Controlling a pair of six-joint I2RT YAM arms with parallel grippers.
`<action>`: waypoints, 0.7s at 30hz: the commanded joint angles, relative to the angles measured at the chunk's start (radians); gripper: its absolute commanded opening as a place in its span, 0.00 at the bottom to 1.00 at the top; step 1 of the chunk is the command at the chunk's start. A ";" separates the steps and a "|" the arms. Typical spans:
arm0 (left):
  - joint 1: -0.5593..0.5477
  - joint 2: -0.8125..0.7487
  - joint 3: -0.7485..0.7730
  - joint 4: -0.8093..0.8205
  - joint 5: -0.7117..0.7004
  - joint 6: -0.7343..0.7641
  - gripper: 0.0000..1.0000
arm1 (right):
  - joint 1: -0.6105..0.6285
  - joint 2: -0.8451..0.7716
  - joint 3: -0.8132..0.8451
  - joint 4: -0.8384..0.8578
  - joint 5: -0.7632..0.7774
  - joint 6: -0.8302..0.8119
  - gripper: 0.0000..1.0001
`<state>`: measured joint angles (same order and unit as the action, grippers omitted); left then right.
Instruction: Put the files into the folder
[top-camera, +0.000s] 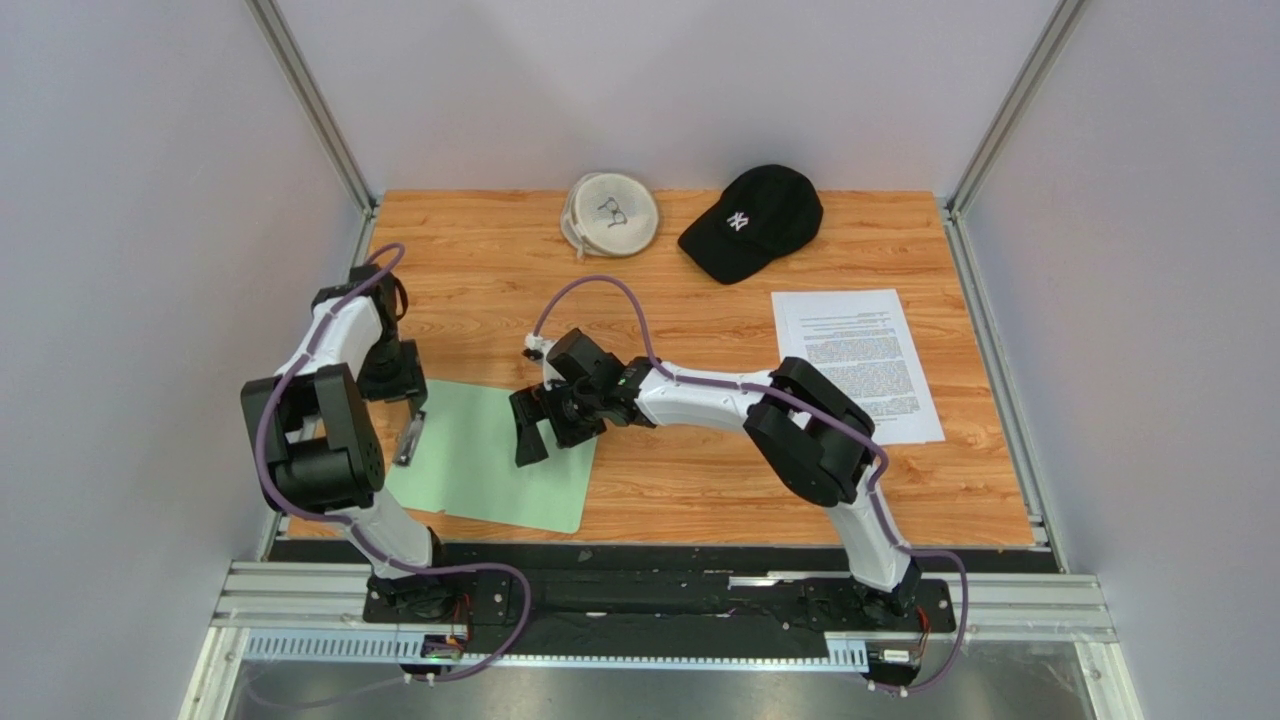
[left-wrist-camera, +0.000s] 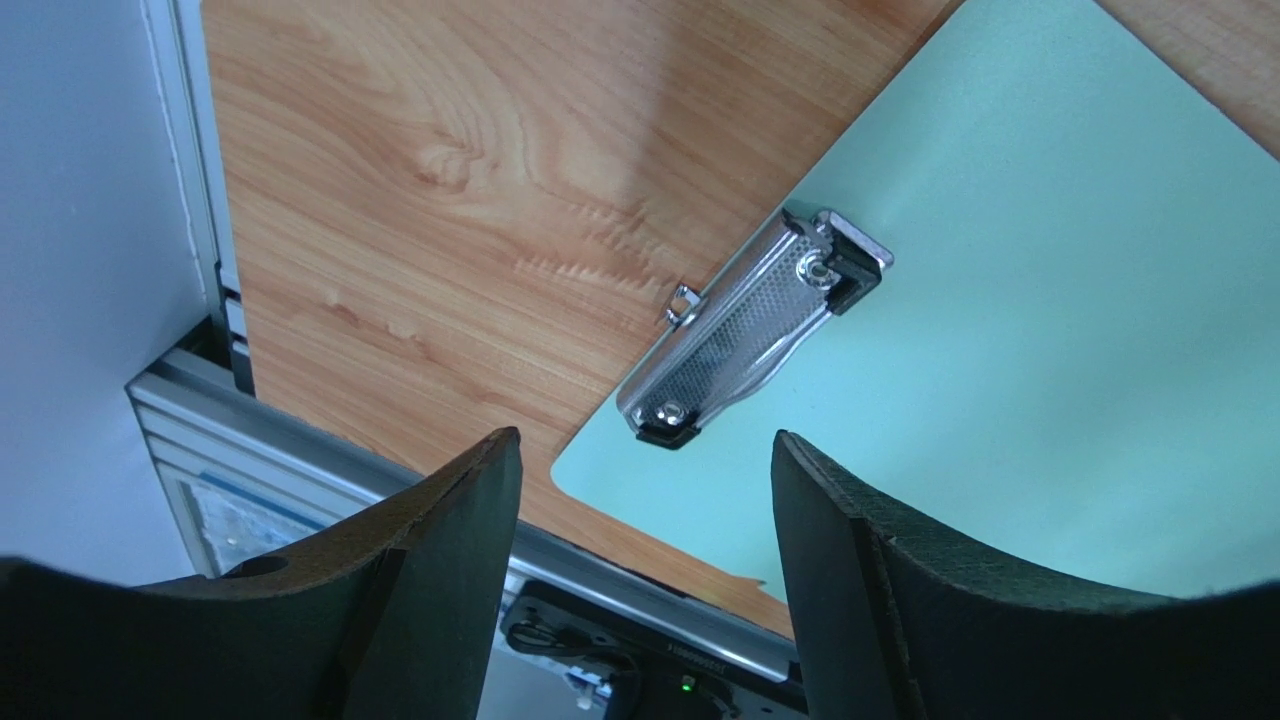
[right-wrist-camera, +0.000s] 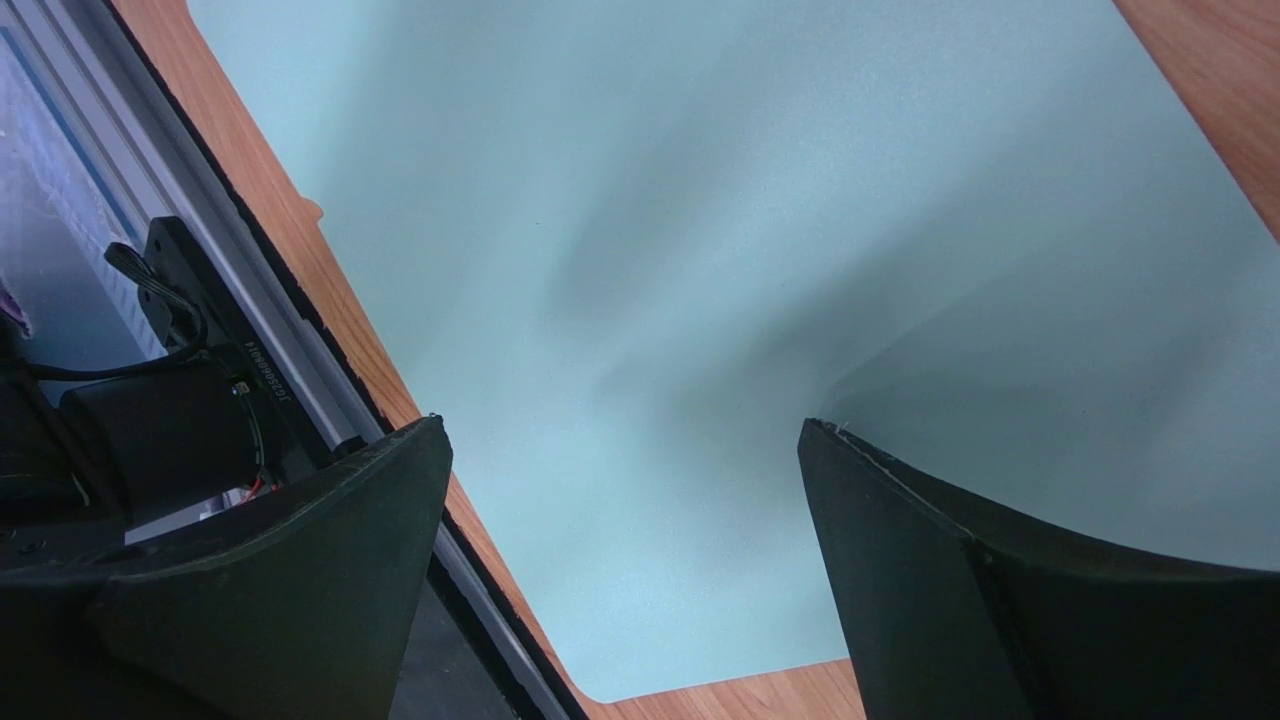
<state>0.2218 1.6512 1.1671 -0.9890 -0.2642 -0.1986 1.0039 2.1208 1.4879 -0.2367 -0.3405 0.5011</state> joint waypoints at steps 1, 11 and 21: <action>-0.013 0.093 0.008 0.016 -0.001 0.087 0.71 | -0.007 -0.001 0.005 0.036 -0.020 -0.007 0.96; -0.091 0.285 0.074 0.049 -0.069 0.134 0.57 | -0.059 -0.094 -0.087 0.073 -0.023 -0.010 0.96; -0.206 0.381 0.267 -0.125 0.173 0.030 0.25 | -0.122 -0.119 -0.123 0.065 -0.011 -0.018 0.96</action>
<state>0.0780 1.9987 1.3502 -1.0645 -0.2481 -0.1066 0.9039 2.0537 1.3785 -0.1886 -0.3676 0.4999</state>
